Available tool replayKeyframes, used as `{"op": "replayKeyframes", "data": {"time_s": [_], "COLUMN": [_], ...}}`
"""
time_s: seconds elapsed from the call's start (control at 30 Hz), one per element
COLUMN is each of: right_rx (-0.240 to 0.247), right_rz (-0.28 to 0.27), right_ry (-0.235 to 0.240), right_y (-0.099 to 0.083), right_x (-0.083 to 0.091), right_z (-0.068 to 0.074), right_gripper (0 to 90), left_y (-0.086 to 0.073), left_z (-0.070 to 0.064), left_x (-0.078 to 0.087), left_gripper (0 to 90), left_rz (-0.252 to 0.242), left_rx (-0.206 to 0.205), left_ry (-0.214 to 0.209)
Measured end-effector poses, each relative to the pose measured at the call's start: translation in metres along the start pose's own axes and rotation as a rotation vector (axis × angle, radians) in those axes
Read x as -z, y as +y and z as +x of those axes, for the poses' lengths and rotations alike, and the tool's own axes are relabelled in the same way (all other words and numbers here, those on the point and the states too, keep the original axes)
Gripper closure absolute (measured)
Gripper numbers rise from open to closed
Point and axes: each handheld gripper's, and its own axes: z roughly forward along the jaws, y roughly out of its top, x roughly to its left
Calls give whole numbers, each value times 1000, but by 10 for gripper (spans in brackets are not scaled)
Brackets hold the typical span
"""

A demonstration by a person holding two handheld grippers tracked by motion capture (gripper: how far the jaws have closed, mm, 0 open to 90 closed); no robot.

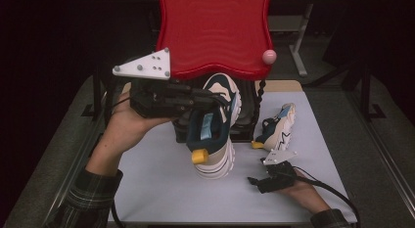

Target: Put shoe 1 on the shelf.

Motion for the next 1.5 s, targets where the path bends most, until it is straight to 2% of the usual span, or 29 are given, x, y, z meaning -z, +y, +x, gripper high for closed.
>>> {"op": "replayKeyframes", "data": {"time_s": [0.13, 0.27, 0.57, 0.7, 0.73, 1.0, 1.1, 1.13, 1.27, 1.5], "right_rx": [-2, -2, -3, -1, -1, -6, -6, -7, -9, -7], "right_rz": [0, 0, 0, 1, 1, -1, -1, -1, -1, -1], "right_ry": [2, 3, 2, 0, 0, 5, 5, 5, 4, 6], "right_y": [0, 0, 0, 0, 0, 0, 0, 0, 0, 0], "right_x": [0, 0, 0, 0, 0, 0, 0, 0, 0, 0], "right_z": [0, 0, 0, 0, 0, 0, 0, 0, 1, 1], "right_gripper": [161, 162, 161, 161, 161, 161, 162, 161, 161, 161], "left_y": [15, 23, 44, 56, 56, 70, 74, 74, 76, 80], "left_z": [5, 9, 28, 44, 44, 72, 85, 85, 99, 127], "left_x": [11, 17, 28, 31, 31, 34, 36, 36, 38, 40], "left_gripper": [775, 775, 778, 779, 779, 780, 781, 781, 782, 784], "left_rz": [-1, -5, -2, 9, 9, 13, 11, 11, 15, 27], "left_rx": [-21, -29, -45, -56, -56, -70, -77, -77, -78, -79], "left_ry": [28, 49, 91, 118, 118, 150, 161, 161, 174, 215]}}
